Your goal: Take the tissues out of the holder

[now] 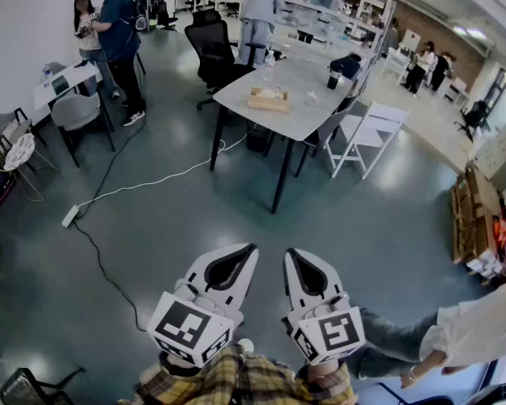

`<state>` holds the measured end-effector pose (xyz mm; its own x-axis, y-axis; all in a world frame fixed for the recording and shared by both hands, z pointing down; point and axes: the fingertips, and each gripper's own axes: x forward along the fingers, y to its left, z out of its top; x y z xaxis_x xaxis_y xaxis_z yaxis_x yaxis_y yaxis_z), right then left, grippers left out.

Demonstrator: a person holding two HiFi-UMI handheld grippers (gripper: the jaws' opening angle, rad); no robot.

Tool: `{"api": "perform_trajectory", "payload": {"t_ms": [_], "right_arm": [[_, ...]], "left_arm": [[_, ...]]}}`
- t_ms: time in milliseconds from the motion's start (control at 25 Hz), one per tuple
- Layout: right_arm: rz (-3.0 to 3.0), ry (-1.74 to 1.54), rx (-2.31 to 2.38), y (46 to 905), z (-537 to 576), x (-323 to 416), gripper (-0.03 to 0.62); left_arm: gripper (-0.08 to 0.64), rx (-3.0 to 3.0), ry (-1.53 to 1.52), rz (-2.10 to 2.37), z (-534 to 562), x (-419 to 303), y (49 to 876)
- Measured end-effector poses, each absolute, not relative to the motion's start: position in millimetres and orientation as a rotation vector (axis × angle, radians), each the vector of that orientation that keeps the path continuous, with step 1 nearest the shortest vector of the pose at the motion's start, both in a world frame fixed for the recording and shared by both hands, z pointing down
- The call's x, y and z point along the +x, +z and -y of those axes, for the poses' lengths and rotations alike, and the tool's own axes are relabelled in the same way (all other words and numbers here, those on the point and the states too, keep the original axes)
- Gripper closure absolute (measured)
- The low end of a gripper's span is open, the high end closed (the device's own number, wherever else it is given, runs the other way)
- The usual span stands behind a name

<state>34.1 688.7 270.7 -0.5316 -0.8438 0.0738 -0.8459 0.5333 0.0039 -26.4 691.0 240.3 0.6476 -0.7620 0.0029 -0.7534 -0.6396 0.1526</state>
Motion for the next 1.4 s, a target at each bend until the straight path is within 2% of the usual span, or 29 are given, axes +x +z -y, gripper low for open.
{"api": "perform_trajectory", "payload": {"t_ms": [960, 1400], "right_arm": [[2.721, 0.034, 1.509, 271, -683, 68, 0.583], [2.693, 0.064, 1.536, 281, -636, 77, 0.583]], "left_arm": [[0.543, 2.697, -0.074, 1.321, -680, 4, 250], [0.543, 2.701, -0.047, 1.307, -632, 12, 258]]}}
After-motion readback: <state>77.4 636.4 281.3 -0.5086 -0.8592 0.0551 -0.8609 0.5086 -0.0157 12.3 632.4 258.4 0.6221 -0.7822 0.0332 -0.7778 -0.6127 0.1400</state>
